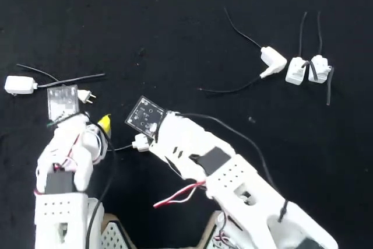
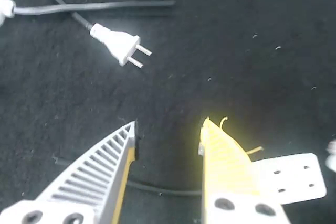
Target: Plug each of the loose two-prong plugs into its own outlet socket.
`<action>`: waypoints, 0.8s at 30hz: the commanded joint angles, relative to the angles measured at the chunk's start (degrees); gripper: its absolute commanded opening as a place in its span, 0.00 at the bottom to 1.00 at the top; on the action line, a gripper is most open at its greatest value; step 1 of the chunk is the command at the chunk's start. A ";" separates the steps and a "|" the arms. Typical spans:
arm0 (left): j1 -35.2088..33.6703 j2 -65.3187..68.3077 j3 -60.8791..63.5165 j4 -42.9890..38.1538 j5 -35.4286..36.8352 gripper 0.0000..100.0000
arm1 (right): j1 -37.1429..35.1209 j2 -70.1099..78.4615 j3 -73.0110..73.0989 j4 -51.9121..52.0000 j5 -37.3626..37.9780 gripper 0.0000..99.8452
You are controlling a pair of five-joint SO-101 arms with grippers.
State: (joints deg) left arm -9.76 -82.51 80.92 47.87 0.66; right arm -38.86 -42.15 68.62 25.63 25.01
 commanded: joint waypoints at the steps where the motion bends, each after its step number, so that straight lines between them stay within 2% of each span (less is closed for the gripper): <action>1: 3.30 -8.44 -0.22 3.52 0.18 0.20 | -0.88 2.95 -0.84 -3.78 -0.53 0.01; 8: 7.87 -17.23 3.56 4.92 0.18 0.20 | -6.51 3.30 -0.57 -3.60 -0.62 0.01; 13: 7.78 -18.11 3.65 5.80 0.18 0.20 | -7.21 2.59 -0.48 -3.43 -0.70 0.01; 20: 7.87 -18.29 3.30 6.15 0.18 0.20 | -8.53 -5.58 1.54 -0.35 -2.11 0.01; 24: 9.80 -18.29 3.56 5.71 0.18 0.20 | -8.53 -6.81 2.24 -0.35 -2.11 0.01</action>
State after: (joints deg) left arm -2.02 -100.18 85.32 53.67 0.66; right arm -46.59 -46.73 71.25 25.01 23.43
